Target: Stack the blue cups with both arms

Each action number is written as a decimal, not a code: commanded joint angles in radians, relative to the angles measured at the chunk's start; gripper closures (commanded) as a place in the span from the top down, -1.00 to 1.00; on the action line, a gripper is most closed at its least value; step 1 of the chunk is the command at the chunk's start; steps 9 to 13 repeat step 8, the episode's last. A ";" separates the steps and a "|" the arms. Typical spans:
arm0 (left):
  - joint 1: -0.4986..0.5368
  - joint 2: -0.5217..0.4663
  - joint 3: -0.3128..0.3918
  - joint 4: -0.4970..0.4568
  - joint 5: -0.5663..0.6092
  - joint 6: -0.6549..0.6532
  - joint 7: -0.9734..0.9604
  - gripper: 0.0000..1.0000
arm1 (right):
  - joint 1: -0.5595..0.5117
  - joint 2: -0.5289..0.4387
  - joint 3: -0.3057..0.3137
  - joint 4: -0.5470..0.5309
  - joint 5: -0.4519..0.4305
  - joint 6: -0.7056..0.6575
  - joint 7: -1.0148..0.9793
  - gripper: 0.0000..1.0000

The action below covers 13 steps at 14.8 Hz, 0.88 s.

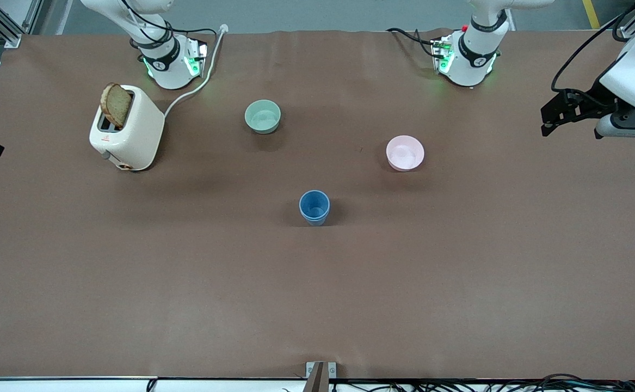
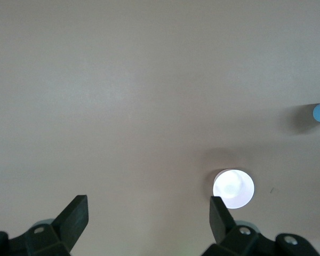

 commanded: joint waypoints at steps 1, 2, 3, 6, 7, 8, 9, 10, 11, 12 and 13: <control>0.007 0.012 -0.003 0.027 0.000 -0.011 0.020 1.00 | 0.036 -0.044 -0.027 -0.053 -0.019 0.019 0.008 1.00; 0.007 0.012 -0.003 0.027 0.000 -0.011 0.021 1.00 | 0.039 -0.041 -0.030 -0.050 -0.025 0.019 0.004 1.00; 0.007 0.012 -0.003 0.027 -0.001 -0.011 0.021 1.00 | 0.044 -0.041 -0.030 -0.047 -0.051 0.016 0.004 1.00; 0.008 0.012 -0.003 0.027 -0.006 -0.011 0.021 1.00 | 0.044 -0.039 -0.027 -0.041 -0.077 0.008 0.007 1.00; 0.008 0.012 -0.003 0.027 -0.006 -0.011 0.020 1.00 | 0.044 -0.039 -0.026 -0.041 -0.077 0.009 0.008 1.00; 0.008 0.012 -0.003 0.027 -0.006 -0.011 0.020 1.00 | 0.044 -0.038 -0.026 -0.041 -0.077 0.009 0.010 1.00; 0.008 0.012 -0.003 0.027 -0.006 -0.011 0.020 1.00 | 0.044 -0.038 -0.026 -0.041 -0.077 0.009 0.010 1.00; 0.008 0.012 -0.003 0.027 -0.006 -0.011 0.020 1.00 | 0.044 -0.038 -0.026 -0.041 -0.077 0.009 0.010 1.00; 0.008 0.012 -0.003 0.027 -0.006 -0.011 0.020 1.00 | 0.044 -0.038 -0.026 -0.041 -0.077 0.009 0.010 1.00; 0.008 0.012 -0.003 0.027 -0.006 -0.011 0.020 1.00 | 0.044 -0.038 -0.026 -0.041 -0.077 0.009 0.010 1.00; 0.008 0.012 -0.003 0.027 -0.006 -0.011 0.020 1.00 | 0.044 -0.038 -0.026 -0.041 -0.077 0.009 0.010 1.00</control>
